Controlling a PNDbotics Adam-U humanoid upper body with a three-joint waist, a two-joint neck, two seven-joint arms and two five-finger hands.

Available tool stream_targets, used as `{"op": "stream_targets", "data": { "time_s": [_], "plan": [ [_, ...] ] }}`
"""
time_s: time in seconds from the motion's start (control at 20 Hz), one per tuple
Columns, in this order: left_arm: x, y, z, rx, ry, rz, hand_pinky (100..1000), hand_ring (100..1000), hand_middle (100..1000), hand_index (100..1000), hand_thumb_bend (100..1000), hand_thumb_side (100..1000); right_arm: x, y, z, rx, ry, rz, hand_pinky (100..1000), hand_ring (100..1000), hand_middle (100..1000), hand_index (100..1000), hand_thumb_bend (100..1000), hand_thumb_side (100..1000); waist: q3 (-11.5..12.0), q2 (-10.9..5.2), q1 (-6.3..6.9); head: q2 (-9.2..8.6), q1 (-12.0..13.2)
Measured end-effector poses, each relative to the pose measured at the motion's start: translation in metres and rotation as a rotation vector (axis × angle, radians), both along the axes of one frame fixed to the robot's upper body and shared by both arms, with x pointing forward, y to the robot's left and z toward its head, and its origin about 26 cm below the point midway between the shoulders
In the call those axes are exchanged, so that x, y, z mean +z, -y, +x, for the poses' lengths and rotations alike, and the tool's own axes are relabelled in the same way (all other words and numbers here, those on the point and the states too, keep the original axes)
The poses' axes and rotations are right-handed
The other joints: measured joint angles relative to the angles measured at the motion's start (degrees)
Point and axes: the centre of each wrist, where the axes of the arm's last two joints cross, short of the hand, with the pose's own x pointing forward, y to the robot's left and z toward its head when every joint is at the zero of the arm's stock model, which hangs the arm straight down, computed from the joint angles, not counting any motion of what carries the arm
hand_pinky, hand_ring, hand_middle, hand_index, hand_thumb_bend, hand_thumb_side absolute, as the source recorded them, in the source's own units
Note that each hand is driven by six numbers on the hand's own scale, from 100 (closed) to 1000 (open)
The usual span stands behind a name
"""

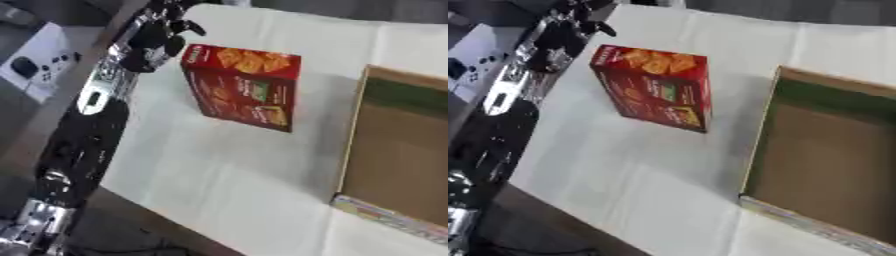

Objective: Pick up objects on the table and place them in the box.

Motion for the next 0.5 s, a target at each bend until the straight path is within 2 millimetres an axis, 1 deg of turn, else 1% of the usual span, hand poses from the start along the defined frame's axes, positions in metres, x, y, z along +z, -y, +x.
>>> {"op": "stream_targets", "data": {
  "time_s": [0.1,0.15,0.3,0.4,0.45,0.5],
  "plan": [
    [-0.0036,-0.0015,-0.001,0.012,-0.007,0.008,659,975,1000,976,237,475,0.0,0.0,0.0003,0.0,0.001,0.0,328,511,639,763,100,1000,0.0,0.02,0.0,0.0,-0.2],
    [-0.0045,-0.0018,-0.0015,0.016,-0.008,0.012,658,974,1000,976,217,505,0.0,0.0,0.0003,0.0,0.001,0.0,328,511,639,763,100,1000,0.0,0.04,0.01,0.0,-0.2],
    [-0.0079,-0.003,-0.0029,0.025,-0.016,0.02,655,973,1000,974,211,535,0.0001,0.0002,0.0004,0.0,0.001,0.0,328,511,639,763,100,1000,0.0,0.12,0.03,0.0,-0.2],
    [-0.0101,-0.0037,-0.0041,0.027,-0.022,0.021,662,979,1000,980,271,545,0.0006,0.0012,0.0005,0.001,0.001,-0.003,328,511,639,763,100,1000,0.0,0.12,0.04,0.0,-0.2],
    [-0.0104,-0.0037,-0.0041,0.026,-0.025,0.021,679,993,1000,992,302,579,0.001,0.0021,0.0005,0.001,0.001,-0.004,327,511,639,763,100,1000,0.0,0.12,0.04,0.0,-0.2],
    [-0.0111,-0.0034,-0.0044,0.022,-0.032,0.024,692,1000,1000,1000,323,595,0.0014,0.0028,0.0007,0.001,0.002,-0.006,328,511,639,763,100,1000,0.0,0.13,0.04,0.0,-0.2]
  ]
}}
